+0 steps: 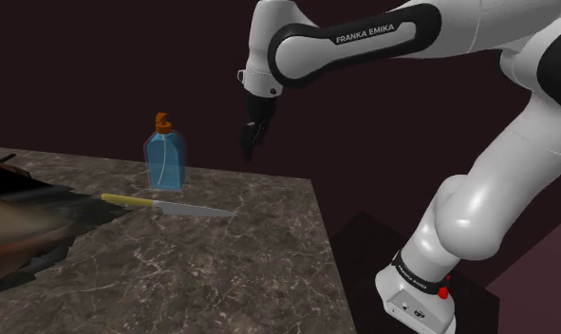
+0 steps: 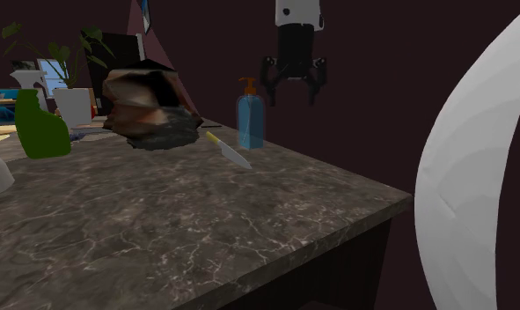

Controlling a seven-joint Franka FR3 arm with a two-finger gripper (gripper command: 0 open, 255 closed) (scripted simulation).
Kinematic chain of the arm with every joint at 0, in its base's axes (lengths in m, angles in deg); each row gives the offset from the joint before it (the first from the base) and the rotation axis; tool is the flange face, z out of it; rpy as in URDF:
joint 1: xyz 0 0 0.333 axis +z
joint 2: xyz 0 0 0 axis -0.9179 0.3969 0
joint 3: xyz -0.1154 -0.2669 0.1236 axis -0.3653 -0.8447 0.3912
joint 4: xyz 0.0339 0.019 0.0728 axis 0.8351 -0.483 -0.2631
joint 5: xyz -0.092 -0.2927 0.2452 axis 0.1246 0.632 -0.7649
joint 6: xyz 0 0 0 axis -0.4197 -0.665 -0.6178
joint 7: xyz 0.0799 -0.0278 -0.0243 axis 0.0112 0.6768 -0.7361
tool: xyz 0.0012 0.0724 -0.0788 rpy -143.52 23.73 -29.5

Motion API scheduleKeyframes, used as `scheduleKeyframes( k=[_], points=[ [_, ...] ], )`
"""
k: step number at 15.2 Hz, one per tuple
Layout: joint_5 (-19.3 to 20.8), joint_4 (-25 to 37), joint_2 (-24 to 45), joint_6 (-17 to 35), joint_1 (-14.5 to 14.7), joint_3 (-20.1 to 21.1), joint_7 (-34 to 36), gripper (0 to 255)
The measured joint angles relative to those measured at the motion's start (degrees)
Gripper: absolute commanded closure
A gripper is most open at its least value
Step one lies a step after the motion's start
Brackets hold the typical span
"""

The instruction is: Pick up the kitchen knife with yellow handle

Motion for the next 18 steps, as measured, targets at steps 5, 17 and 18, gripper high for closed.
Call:
scheduleKeyframes(
  k=[5,17,18],
  points=[
    [2.8,6.4,9.3,2.7,2.2,2.6,0.6,0],
    [11.8,26.8,32.1,3.4,10.6,5.9,1.8,0],
    [12.3,27.7,33.3,3.6,11.2,6.0,1.9,0]
  ],
)
